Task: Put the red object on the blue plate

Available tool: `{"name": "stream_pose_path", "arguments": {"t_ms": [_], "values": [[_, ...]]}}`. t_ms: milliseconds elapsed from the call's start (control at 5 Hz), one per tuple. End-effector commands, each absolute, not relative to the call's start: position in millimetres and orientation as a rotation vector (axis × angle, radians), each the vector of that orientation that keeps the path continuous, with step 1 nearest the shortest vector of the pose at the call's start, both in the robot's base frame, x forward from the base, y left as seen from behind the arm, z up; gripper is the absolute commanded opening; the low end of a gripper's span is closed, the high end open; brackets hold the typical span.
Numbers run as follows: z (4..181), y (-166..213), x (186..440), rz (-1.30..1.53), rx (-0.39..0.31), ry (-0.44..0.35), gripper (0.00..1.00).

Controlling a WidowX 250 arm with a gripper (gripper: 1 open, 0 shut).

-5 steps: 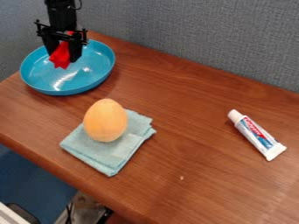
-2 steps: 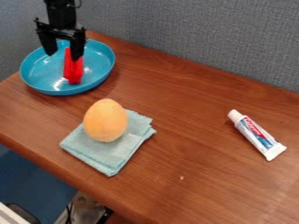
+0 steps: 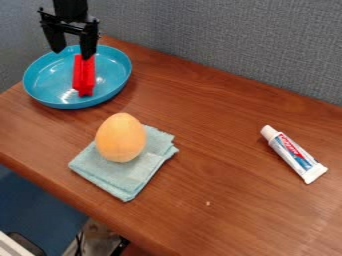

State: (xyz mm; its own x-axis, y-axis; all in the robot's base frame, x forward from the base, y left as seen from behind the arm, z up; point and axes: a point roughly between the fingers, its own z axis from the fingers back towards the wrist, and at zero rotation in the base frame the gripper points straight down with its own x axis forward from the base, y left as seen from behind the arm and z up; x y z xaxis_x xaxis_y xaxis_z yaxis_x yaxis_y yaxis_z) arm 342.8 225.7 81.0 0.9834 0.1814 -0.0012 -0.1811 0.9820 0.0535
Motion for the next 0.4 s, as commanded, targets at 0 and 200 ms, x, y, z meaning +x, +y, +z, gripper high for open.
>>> {"name": "stream_pose_path", "arguments": {"t_ms": [0, 200], "values": [[134.4, 221.8, 344.5, 0.170, 0.106, -0.105, 1.00], [151.6, 219.4, 341.4, 0.169, 0.114, -0.141, 1.00]]}}
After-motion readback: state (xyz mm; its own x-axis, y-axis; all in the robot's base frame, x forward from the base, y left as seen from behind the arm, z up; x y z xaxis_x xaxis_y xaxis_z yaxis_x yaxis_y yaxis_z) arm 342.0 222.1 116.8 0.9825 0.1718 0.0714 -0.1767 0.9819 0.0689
